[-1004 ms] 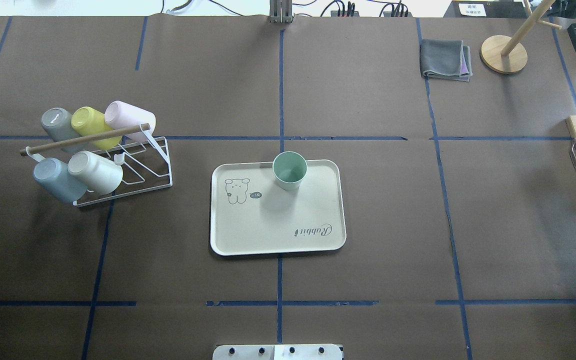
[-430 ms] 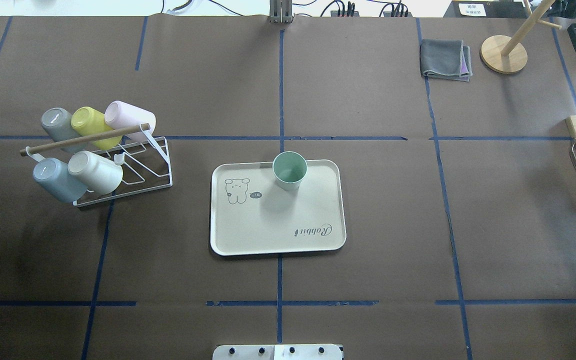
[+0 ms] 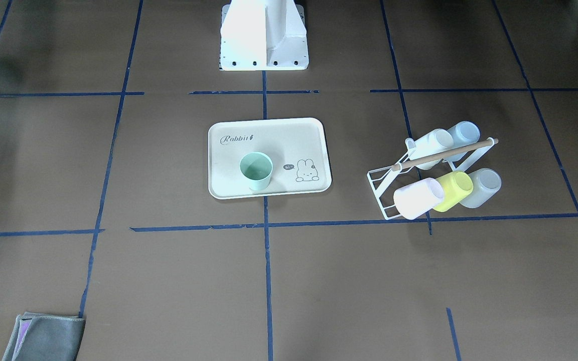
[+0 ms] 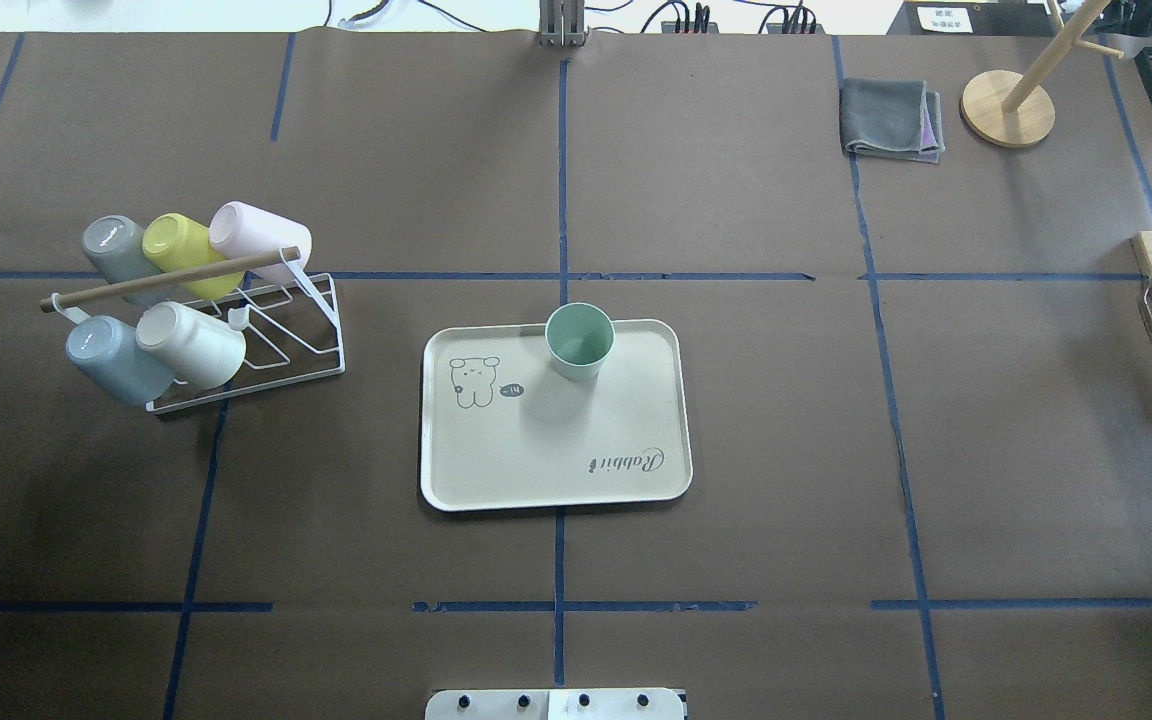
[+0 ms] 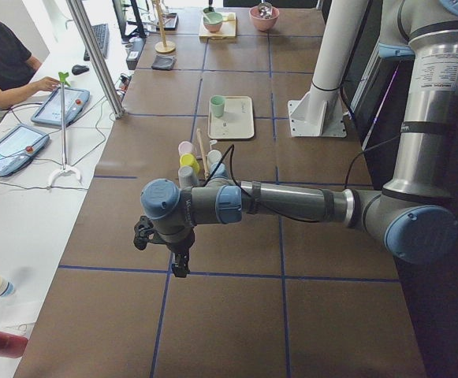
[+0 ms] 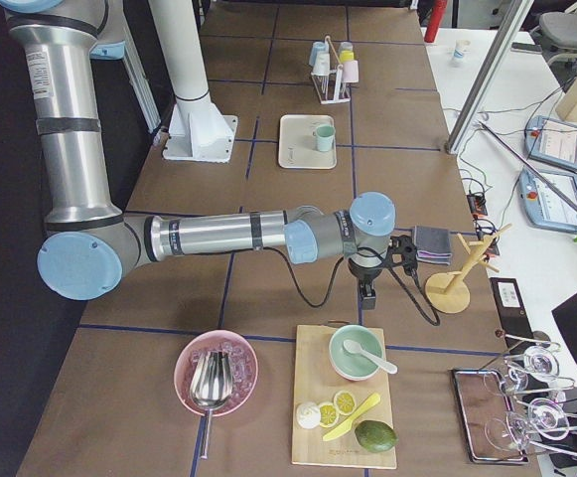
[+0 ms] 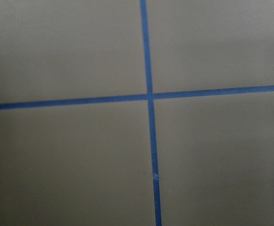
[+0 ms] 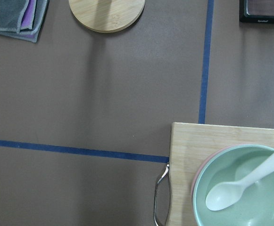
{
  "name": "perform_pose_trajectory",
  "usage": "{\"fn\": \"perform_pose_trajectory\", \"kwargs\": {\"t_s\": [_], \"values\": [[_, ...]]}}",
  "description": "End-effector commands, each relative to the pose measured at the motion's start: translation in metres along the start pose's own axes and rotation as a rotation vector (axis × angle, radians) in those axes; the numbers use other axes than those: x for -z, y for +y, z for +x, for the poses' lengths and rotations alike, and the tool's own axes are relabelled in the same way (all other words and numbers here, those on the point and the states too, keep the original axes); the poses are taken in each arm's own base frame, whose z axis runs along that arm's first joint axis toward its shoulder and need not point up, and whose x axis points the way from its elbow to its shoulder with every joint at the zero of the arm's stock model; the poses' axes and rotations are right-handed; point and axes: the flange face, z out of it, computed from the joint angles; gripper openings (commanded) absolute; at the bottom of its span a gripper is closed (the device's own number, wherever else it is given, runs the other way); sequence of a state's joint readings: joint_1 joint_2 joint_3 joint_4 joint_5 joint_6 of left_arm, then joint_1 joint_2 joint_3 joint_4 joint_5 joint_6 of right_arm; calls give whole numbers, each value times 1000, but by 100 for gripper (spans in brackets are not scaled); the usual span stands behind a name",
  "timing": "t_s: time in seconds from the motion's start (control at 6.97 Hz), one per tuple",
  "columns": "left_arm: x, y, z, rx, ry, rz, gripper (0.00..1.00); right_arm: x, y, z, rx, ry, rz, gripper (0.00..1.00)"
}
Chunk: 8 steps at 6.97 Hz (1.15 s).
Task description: Pick up and place green cup on tray
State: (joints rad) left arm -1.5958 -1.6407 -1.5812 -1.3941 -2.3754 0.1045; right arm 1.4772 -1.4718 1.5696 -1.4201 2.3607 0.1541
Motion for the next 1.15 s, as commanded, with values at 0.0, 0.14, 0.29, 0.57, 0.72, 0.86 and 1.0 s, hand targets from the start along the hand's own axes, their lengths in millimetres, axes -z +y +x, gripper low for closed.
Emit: {"fn": "perform_pose_trajectory", "kwargs": {"t_s": [0.0, 0.14, 0.29, 0.57, 0.72, 0.86, 1.0], "values": [[-14, 5, -18, 20, -2, -13, 100, -7, 11, 37, -3, -36, -21, 100], [-15, 3, -19, 13, 0, -2, 100, -1, 20, 53, -34, -41, -14, 100], [-14, 3, -19, 10, 0, 2, 100, -6, 43, 72, -68, -47, -26, 100], [-13, 2, -18, 8, -1, 3, 100, 12, 52, 84, -99, -81, -5, 100], [-14, 2, -19, 8, 0, 2, 100, 9, 52, 83, -79, -84, -12, 100], [-14, 3, -19, 6, 0, 1, 100, 8, 53, 85, -95, -82, -35, 100], [-14, 3, -19, 6, 0, 1, 100, 10, 58, 94, -79, -71, -56, 100]]}}
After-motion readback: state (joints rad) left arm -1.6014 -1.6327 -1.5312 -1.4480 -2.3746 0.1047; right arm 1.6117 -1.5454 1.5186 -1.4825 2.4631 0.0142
